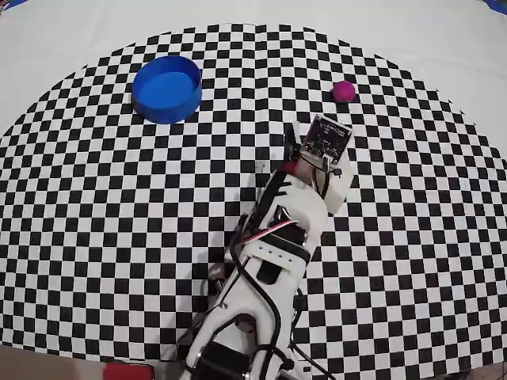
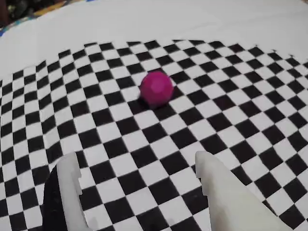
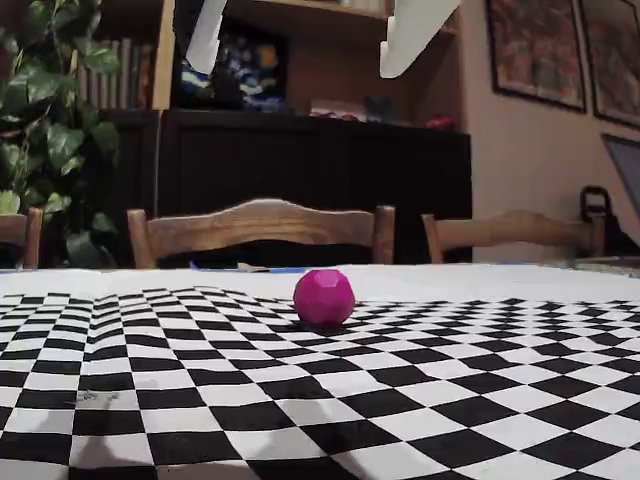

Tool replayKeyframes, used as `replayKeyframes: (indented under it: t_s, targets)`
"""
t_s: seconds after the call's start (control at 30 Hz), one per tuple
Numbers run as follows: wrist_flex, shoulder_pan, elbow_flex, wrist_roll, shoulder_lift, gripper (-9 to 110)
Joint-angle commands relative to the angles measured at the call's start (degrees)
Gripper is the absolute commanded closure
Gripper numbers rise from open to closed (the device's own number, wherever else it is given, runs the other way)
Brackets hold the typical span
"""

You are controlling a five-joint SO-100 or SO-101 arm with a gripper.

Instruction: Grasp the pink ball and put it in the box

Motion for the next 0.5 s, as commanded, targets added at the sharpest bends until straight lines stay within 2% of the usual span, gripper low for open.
replayKeyframes:
  t_s: [0.0, 0.47]
  targets:
    - [-0.97, -0.35, -4.75, 0.53, -2.81, 74]
    - [-0.97, -0.44, -13.89, 0.53, -15.91, 74]
